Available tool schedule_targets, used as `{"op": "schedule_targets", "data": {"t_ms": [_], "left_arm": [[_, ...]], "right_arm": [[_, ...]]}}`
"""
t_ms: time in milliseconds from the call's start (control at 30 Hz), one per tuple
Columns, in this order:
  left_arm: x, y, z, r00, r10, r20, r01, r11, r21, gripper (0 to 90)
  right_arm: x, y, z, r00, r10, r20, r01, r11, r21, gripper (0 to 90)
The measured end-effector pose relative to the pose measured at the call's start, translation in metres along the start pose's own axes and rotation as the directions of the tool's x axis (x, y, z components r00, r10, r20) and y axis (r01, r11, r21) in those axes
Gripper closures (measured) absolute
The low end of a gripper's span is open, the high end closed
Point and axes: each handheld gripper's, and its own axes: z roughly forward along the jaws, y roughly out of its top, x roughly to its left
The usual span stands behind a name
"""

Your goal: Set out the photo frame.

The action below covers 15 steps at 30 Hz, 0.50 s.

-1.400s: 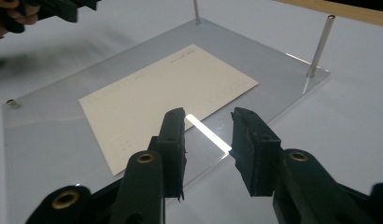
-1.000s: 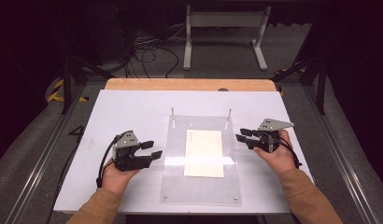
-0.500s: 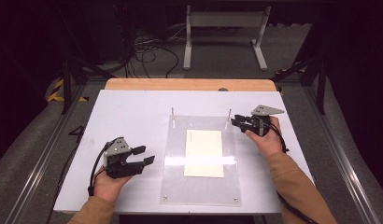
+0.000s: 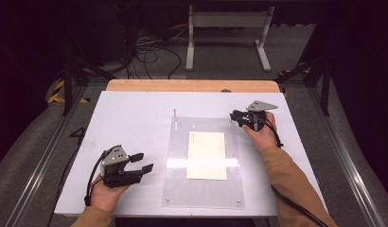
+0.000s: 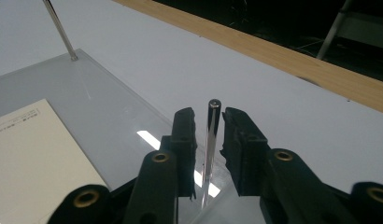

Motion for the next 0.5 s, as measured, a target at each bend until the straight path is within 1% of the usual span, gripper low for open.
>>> {"op": "schedule_targets", "data": {"t_ms": [67, 100, 133, 233, 333, 367, 400, 433, 467, 500], "left_arm": [[-0.0009, -0.0026, -0.0014, 0.9999, -0.013, 0.006, 0.013, 0.9999, 0.002, 41.2], [-0.0009, -0.0037, -0.0024, 0.9999, -0.012, 0.003, 0.012, 0.9999, 0.004, 41.2], [-0.0011, -0.005, -0.0033, 0.9998, -0.018, 0.002, 0.018, 0.9998, 0.001, 41.2], [-0.0005, -0.0067, -0.0054, 0.9998, -0.017, -0.004, 0.017, 0.9998, 0.002, 41.2], [-0.0019, -0.0082, -0.0057, 0.9996, -0.026, -0.011, 0.026, 0.9997, 0.001, 41.2], [-0.0023, -0.0084, -0.0054, 0.9997, -0.025, -0.003, 0.025, 0.9997, 0.003, 41.2], [-0.0026, -0.0083, -0.0052, 0.9998, -0.015, -0.01, 0.015, 0.9999, 0.004, 41.2], [-0.0034, -0.0082, -0.0045, 0.9999, -0.011, -0.005, 0.011, 0.9999, 0.004, 41.2], [-0.0049, -0.0084, -0.004, 0.9998, -0.02, 0.0, 0.02, 0.9998, 0.007, 41.1], [-0.0047, -0.008, -0.0034, 1.0, -0.004, -0.001, 0.004, 1.0, 0.008, 41.0]], "right_arm": [[-0.0004, 0.0019, 0.0025, 1.0, -0.001, 0.007, 0.001, 0.9997, 0.023, 83.4], [-0.0008, 0.0023, 0.0033, 0.9999, 0.002, 0.01, -0.003, 0.9997, 0.026, 84.4], [-0.0013, 0.0026, 0.0041, 0.9999, 0.012, 0.012, -0.012, 0.9996, 0.025, 84.8], [-0.0017, 0.0035, 0.0058, 0.9993, 0.036, 0.01, -0.036, 0.9989, 0.029, 85.3], [-0.0039, 0.0023, 0.0067, 0.9969, 0.079, 0.01, -0.079, 0.9966, 0.022, 85.5], [-0.0049, 0.0016, 0.0071, 0.9953, 0.097, 0.009, -0.097, 0.9951, 0.018, 85.6], [-0.0053, 0.0008, 0.0079, 0.9937, 0.112, 0.009, -0.112, 0.9937, 0.012, 85.7], [-0.0054, 0.0001, 0.0086, 0.9928, 0.12, 0.01, -0.12, 0.9928, 0.007, 85.8], [-0.0056, -0.0004, 0.009, 0.9922, 0.124, 0.012, -0.124, 0.9922, 0.004, 85.8], [-0.0063, -0.0012, 0.0095, 0.9913, 0.131, 0.01, -0.131, 0.9913, -0.001, 85.9]]}}
